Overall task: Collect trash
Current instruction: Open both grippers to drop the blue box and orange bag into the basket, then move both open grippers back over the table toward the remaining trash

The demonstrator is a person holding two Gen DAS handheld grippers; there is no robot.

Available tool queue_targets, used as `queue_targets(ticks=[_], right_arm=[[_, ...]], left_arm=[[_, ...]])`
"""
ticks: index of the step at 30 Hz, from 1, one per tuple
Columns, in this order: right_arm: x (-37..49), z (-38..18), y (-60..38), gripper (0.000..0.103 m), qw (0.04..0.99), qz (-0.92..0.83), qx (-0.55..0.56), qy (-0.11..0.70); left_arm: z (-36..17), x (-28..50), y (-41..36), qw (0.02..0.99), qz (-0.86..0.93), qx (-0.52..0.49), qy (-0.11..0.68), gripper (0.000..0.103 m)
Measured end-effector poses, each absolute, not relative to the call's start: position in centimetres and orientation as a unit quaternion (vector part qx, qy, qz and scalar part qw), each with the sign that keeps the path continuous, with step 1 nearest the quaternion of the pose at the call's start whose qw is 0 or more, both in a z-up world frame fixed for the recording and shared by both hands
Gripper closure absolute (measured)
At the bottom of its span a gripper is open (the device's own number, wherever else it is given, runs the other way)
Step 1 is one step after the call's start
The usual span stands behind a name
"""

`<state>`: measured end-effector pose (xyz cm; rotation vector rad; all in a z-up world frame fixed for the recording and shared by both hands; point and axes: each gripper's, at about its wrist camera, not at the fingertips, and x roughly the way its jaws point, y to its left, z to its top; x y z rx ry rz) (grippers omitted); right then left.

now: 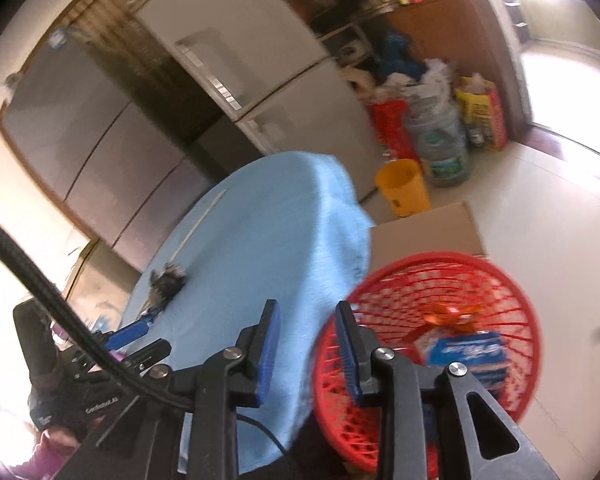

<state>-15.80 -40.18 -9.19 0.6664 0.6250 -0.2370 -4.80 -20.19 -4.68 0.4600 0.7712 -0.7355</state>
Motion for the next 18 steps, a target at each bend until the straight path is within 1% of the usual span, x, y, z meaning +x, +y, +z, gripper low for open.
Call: queue_targets(ticks=[1,2,3,4,8,14,18], right_arm=[[-15.1,-9.0,-39.3,0.058,0.894,-0.106,0.314,0.301],[-14.7,-8.9,-38.6,0.046,0.897,-0.099,0.309,0.301],[-14.3,-8.7,-37.9,0.026,0.900,-0.093,0.305,0.296],[-14.0,-8.6,-37.5,0.024,0.904,-0.092,0.300,0.290],[-11.6,-7.6,-34.3,0.024,0.916,-0.087,0.257,0.296],[-10.7,-5.6,-30.3,0.024,0.936,-0.081,0.214,0.269],[-10.7,-4.3,-27.9,0.024,0.949,-0.083,0.157,0.262]], left_arm=[[-4.5,-4.6,-19.2,0.842,-0.339,0.212,0.362,0.038],[-4.3,-4.3,-18.2,0.849,-0.328,0.205,0.359,0.038],[-4.2,-4.0,-17.5,0.854,-0.320,0.201,0.358,0.038],[-4.1,-3.7,-16.6,0.859,-0.313,0.195,0.355,0.038],[-3.9,-2.9,-13.3,0.875,-0.285,0.175,0.350,0.037],[-4.3,-2.3,-9.4,0.879,-0.246,0.182,0.365,0.037],[-2.8,-3.0,-7.2,0.893,-0.226,0.165,0.353,0.037]])
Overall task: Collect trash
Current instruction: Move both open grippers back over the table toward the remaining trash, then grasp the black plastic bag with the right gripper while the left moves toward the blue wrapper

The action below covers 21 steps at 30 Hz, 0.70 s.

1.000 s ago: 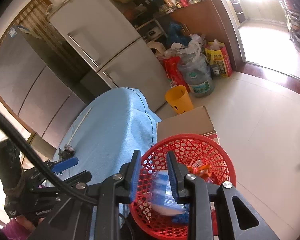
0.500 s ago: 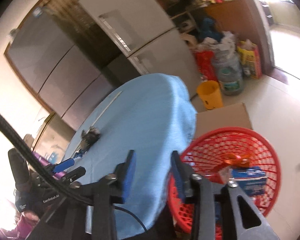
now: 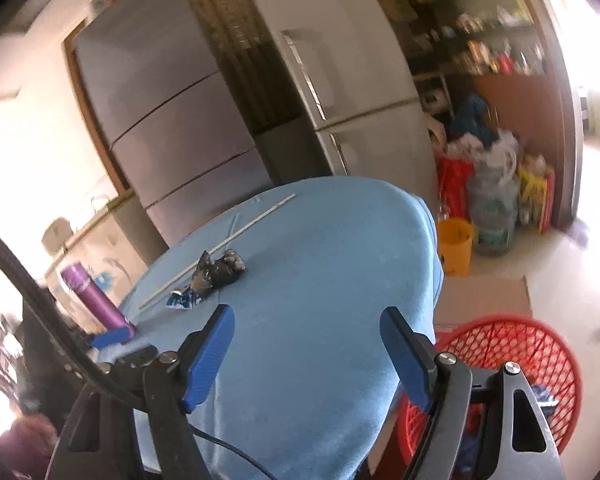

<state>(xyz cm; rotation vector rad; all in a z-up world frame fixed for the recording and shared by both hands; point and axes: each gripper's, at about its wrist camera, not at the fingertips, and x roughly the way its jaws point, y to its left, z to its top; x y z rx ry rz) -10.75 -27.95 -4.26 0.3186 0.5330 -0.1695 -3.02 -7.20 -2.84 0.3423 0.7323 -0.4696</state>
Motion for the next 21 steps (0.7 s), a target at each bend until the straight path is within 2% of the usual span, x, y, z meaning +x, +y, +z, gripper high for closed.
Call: queue_targets(ticks=[9,10,11,12,13,17,21], right_arm=[[-12.3,-0.3,-24.9,0.024,0.971,-0.086,0.080,0.207],[-12.3,-0.2,-24.8,0.024,0.972,-0.083,0.081,0.205],[-12.2,-0.2,-24.9,0.024,0.972,-0.081,0.082,0.205],[-12.2,-0.3,-25.0,0.024,0.971,-0.080,0.084,0.208],[-12.1,-0.4,-25.1,0.024,0.970,-0.079,0.086,0.212],[-10.6,-1.8,-26.3,0.024,0.960,-0.064,0.120,0.245],[-7.6,-3.7,-27.5,0.024,0.946,-0.046,0.156,0.281]], left_arm=[[2.2,-4.7,-6.1,0.922,-0.217,0.141,0.289,0.037],[2.8,-5.1,-5.9,0.925,-0.217,0.135,0.279,0.036],[3.1,-5.3,-5.8,0.928,-0.216,0.134,0.272,0.031],[3.3,-5.4,-5.6,0.930,-0.215,0.135,0.267,0.025],[3.3,-5.7,-5.5,0.934,-0.208,0.142,0.254,0.024],[2.3,-5.1,-5.3,0.935,-0.191,0.166,0.249,0.023],[0.2,-2.9,-4.1,0.929,-0.175,0.152,0.287,0.023]])
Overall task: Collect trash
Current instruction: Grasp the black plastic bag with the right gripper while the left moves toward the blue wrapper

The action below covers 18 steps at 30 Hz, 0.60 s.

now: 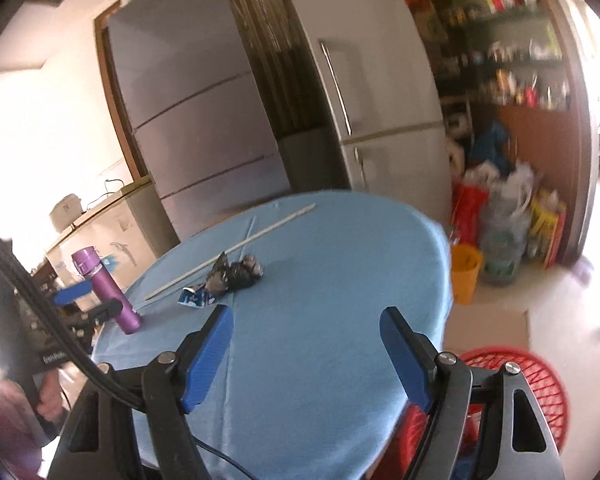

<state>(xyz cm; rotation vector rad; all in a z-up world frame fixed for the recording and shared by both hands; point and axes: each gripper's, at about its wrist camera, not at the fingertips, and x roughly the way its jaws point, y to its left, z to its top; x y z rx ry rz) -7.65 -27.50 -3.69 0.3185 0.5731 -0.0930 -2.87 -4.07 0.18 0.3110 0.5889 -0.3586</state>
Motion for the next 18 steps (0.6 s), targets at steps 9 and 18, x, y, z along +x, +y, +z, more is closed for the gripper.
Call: queue_targets(ticks=[9,18], right_arm=[[4.2,-8.7,-28.3,0.024,0.899,0.014,0.224,0.377],[17.1,-13.7,-23.6,0.024,0.847,0.060,0.281,0.448]], left_arm=[[-4.6,2.0,0.4,0.922,-0.117,0.123,0.349,0.023],[-8.0,5.1,4.8,0.915,-0.082,0.099,0.383,0.023]])
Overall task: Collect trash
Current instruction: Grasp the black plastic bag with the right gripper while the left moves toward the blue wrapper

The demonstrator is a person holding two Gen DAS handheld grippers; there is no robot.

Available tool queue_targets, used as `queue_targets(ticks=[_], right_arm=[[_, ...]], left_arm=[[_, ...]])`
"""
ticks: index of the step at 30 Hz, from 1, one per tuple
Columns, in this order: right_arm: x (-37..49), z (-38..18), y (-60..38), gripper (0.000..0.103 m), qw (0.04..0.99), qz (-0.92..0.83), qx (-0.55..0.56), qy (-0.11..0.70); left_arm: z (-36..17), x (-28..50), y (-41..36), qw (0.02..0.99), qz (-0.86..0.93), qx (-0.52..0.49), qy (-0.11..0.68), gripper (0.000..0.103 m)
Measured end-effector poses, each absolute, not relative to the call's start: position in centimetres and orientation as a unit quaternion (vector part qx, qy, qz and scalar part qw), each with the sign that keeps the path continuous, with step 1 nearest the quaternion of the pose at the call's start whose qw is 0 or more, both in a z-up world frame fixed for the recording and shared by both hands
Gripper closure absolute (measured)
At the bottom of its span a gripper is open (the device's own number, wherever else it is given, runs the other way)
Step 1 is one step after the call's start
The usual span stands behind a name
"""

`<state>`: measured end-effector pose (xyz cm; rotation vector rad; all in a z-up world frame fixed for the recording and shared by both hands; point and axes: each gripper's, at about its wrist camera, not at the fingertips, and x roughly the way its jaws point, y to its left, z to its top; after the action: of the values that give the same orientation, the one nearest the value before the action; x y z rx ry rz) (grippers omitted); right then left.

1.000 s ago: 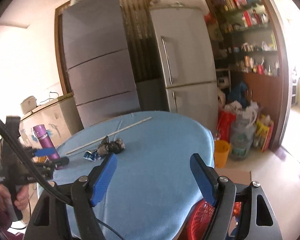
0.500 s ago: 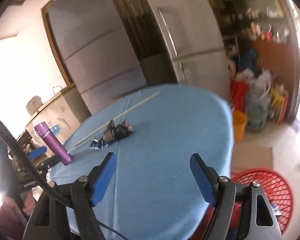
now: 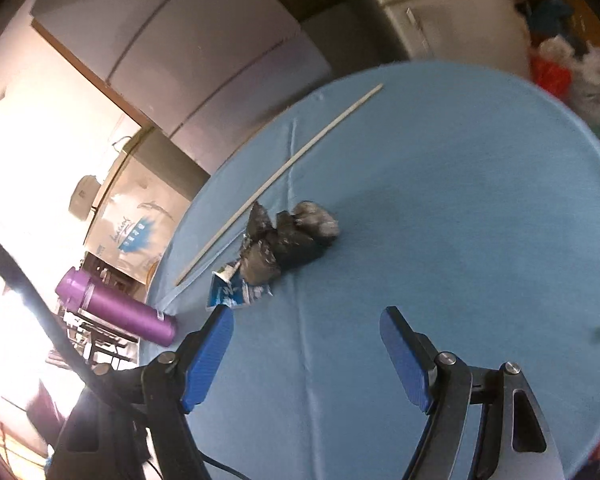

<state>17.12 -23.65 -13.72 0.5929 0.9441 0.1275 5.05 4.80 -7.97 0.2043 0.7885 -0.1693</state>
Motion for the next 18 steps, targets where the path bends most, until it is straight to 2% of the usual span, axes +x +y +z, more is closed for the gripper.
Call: queue_targets(ticks=[3,5,7,14,18], right_arm=[[20.8,-15.5,-23.2,0.027,0.829,0.054,0.322,0.454],[23.1,-16.7,-23.1,0.034,0.816,0.040,0.350,0.459],[24.8,-17.8,-23.0,0.047,0.803,0.029,0.372,0.465],[28.8,-21.2,-21.1,0.050,0.779,-0.018,0.384,0.495],[28.9,-21.0,-20.1,0.060,0.795,-0.010,0.354,0.493]], left_arm=[[-8.8,5.6,6.2,0.913,-0.072,0.094,0.389,0.023],[-9.2,5.9,7.1,0.912,-0.070,0.088,0.395,0.023],[-9.5,6.1,7.7,0.911,-0.068,0.084,0.397,0.023],[-9.6,6.8,8.6,0.913,-0.069,0.078,0.394,0.023],[-8.9,7.4,8.0,0.914,-0.077,0.083,0.389,0.023]])
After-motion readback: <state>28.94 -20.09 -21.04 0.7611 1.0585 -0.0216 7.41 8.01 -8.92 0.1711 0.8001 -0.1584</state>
